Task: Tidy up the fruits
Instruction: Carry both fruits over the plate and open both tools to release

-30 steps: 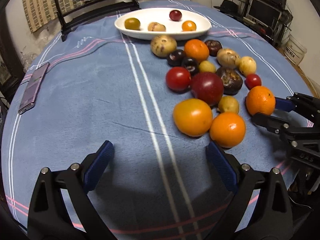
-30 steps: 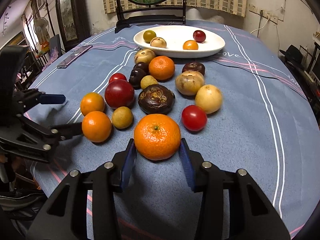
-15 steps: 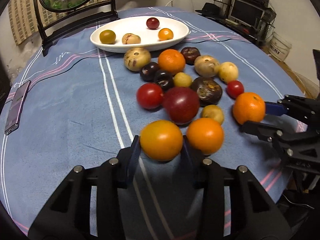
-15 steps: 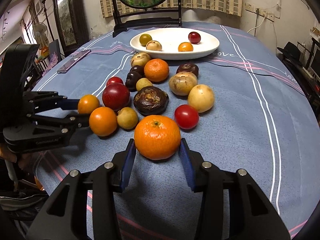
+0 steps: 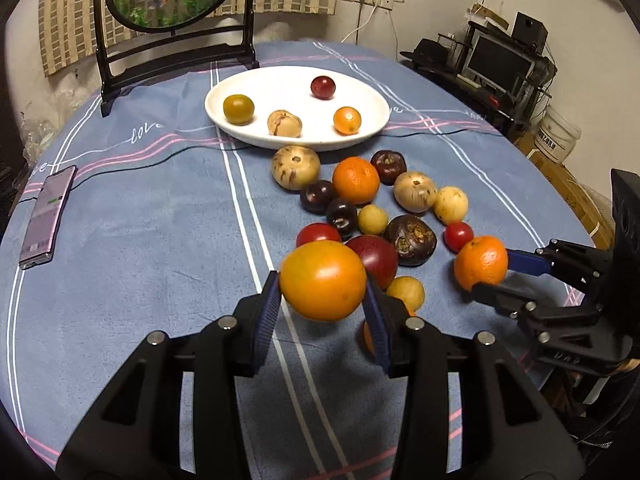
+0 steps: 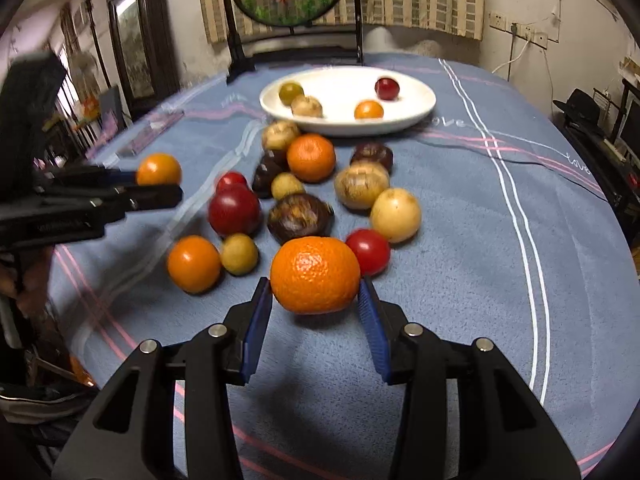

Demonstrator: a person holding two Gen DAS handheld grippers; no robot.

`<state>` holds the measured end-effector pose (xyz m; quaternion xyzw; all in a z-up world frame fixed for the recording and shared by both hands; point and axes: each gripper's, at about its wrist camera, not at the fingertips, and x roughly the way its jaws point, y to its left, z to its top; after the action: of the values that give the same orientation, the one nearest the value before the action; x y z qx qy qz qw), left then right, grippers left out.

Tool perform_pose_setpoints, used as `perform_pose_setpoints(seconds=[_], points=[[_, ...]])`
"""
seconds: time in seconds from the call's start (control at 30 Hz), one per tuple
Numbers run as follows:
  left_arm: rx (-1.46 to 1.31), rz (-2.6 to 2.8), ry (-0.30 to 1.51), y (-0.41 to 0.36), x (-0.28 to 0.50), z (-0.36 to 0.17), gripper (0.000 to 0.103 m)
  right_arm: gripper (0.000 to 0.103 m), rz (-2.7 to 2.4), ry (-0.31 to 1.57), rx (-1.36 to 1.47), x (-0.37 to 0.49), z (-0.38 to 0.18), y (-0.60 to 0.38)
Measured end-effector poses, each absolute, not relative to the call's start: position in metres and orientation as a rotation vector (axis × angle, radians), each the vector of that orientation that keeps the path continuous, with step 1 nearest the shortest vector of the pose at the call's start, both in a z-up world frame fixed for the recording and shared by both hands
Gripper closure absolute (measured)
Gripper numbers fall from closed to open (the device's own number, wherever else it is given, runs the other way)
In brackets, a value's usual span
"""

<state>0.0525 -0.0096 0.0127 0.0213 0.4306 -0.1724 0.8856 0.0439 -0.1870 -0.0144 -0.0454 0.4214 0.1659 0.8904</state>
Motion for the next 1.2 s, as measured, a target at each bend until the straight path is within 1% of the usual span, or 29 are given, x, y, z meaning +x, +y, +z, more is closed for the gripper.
perform_pose_setpoints(seconds=[0.1,0.13,0.17,0.2,0.27,0.3,0.33,0.57,0.8,1.0,1.2], points=[[0.037,-0.366,0.911,-0.012,0.052,0.007,0.061,0.056,0.328,0.890,-0.119,0.048,-0.020,-0.182],[0.037,-0.366,0.914,-0.012,0.053,0.006,0.062,0.053,0.321,0.896,-0.118,0.051,-0.021,-0.181],[0.038,-0.366,0.917,-0.012,0.054,0.005,0.061,0.047,0.321,0.907,-0.109,0.054,-0.023,-0.180],[0.039,-0.365,0.921,-0.013,0.055,0.004,0.061,0.047,0.318,0.917,-0.102,0.056,-0.024,-0.180],[0.039,-0.361,0.923,-0.012,0.055,0.004,0.061,0.048,0.306,0.915,-0.099,0.060,-0.026,-0.180],[0.038,-0.360,0.926,-0.011,0.056,0.003,0.061,0.056,0.306,0.903,-0.090,0.060,-0.024,-0.180],[0.036,-0.357,0.929,-0.011,0.056,0.003,0.061,0.057,0.304,0.893,-0.090,0.060,-0.023,-0.181],[0.033,-0.348,0.930,-0.009,0.057,0.004,0.061,0.058,0.321,0.866,-0.056,0.053,-0.013,-0.191],[0.054,-0.366,0.897,-0.018,0.076,0.024,0.061,0.058,0.322,0.757,-0.021,0.061,0.021,-0.203],[0.050,-0.351,0.847,-0.031,0.124,0.050,0.061,0.058,0.320,0.654,-0.047,0.106,0.057,-0.193],[0.013,-0.291,0.875,-0.034,0.188,0.045,0.061,0.058,0.308,0.688,-0.055,0.170,0.056,-0.181]])
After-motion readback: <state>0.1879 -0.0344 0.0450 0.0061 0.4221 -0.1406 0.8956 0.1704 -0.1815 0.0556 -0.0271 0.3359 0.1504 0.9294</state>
